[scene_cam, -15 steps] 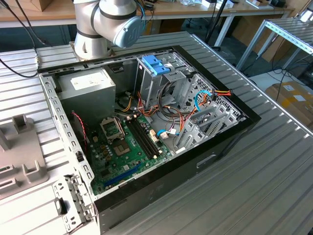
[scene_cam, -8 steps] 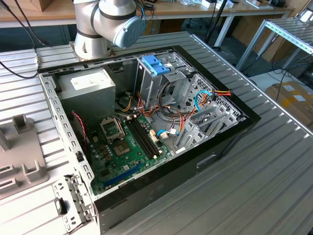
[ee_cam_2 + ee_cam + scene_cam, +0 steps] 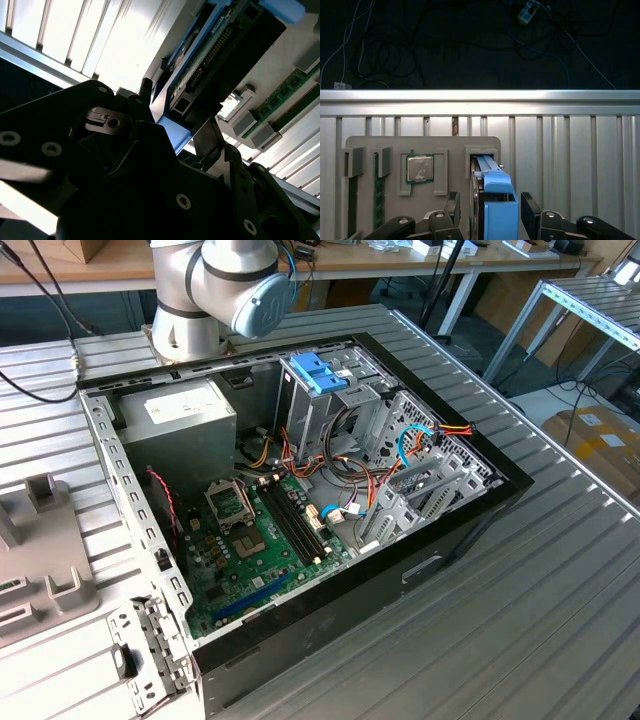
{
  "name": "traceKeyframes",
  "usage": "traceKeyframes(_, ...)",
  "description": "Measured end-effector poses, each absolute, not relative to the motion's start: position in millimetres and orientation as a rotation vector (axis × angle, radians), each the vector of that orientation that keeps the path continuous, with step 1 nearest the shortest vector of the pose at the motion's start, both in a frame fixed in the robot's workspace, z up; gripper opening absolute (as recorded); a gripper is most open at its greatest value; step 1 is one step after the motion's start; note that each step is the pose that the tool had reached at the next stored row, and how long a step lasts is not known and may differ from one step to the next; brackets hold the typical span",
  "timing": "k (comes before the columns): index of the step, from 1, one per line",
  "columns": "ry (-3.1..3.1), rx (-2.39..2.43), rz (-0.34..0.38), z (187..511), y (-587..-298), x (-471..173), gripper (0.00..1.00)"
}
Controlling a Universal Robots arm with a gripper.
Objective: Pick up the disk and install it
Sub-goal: 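Pick up the disk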
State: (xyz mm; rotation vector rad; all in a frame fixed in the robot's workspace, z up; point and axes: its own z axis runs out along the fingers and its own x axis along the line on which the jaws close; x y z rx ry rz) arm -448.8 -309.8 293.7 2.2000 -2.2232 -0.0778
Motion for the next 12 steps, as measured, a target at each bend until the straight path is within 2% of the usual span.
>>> traceKeyframes(9, -2.224, 2.2, -0.079, 290.7, -309.7, -448.8, 0.59)
traceKeyframes(12, -2.224, 2.2, -0.079, 290.7, -309.7, -448.8, 0.4)
